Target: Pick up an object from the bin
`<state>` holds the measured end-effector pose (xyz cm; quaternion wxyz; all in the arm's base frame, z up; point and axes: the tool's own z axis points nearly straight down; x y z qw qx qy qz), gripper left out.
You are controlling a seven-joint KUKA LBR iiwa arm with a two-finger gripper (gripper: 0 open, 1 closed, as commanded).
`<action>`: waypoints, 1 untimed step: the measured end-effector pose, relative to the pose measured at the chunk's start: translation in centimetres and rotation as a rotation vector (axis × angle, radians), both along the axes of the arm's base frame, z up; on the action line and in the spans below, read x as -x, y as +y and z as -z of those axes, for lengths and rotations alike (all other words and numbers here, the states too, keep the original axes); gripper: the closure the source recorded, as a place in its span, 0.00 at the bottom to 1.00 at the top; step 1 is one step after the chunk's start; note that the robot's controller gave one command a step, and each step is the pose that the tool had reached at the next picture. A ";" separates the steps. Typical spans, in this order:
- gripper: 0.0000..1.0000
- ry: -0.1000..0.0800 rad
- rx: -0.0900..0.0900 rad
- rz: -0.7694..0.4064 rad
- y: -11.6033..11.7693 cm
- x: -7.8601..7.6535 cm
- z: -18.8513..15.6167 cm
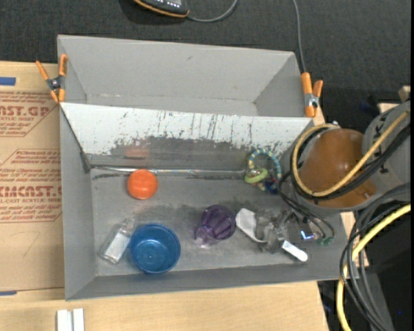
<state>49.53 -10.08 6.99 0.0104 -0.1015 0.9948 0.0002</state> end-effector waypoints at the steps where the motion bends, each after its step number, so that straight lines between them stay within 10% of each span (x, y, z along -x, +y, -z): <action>1: 1.00 0.000 0.000 -0.006 0.1 -0.1 0.0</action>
Offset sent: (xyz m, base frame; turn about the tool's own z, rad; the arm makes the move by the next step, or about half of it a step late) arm 0.0045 0.0115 0.0001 -0.2110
